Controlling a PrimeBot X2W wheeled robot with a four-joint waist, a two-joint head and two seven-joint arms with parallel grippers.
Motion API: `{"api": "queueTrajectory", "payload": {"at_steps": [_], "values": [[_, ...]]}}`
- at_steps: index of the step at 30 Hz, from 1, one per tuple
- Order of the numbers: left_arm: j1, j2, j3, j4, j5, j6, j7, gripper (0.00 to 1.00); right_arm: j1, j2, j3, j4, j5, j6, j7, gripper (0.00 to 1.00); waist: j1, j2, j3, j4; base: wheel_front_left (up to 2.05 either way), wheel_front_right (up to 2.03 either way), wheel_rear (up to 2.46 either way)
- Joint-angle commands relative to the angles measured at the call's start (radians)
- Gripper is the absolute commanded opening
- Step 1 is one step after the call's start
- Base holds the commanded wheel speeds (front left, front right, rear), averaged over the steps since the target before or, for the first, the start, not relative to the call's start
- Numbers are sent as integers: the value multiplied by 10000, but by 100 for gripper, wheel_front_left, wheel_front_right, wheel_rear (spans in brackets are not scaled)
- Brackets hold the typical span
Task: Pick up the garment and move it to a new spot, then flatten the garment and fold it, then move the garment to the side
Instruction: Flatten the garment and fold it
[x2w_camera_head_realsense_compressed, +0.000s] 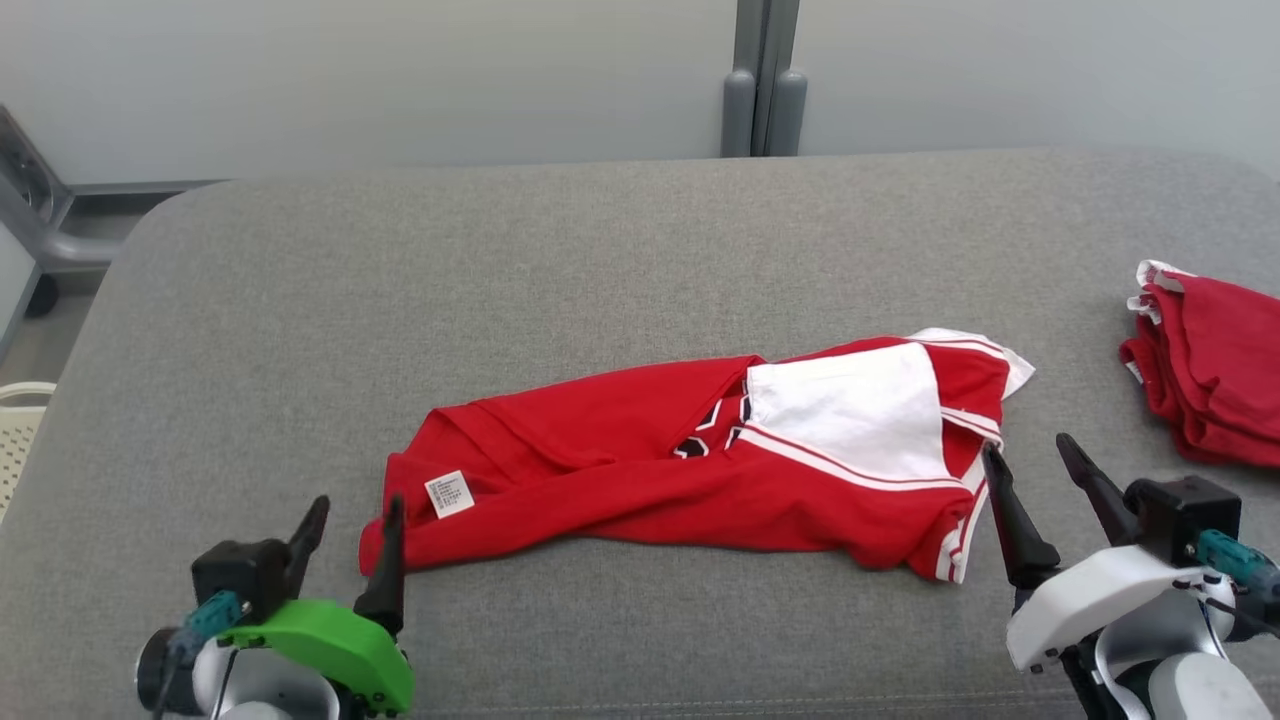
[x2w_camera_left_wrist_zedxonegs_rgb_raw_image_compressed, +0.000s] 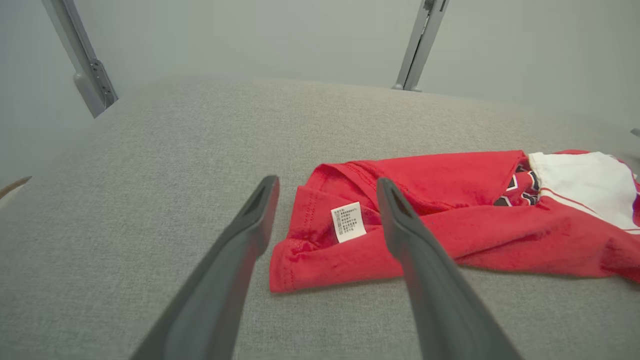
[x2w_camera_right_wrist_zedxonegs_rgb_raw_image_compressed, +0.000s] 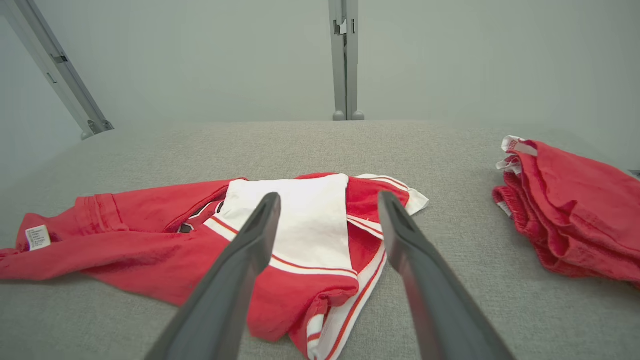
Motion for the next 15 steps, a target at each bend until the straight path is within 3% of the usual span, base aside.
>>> {"api": "queueTrajectory", "payload": {"at_steps": [1,9,15], "values": [[-220,-36,-59,109,-76,-88,124,100,-159,-99,53,88,128,-5,48,100,0,0,315,197,0,0,0],[-1465,-348,-365,1357,-987,-1004,1829,100,-1525,-1201,740,1122,1089,-5,619,100,0,0,1419,491,0,0,0],[-2377,-340,-210,2192,-1507,-1397,2536,100,-2582,-1824,1359,1773,1668,-5,934,100,0,0,2066,495,0,0,0]]}}
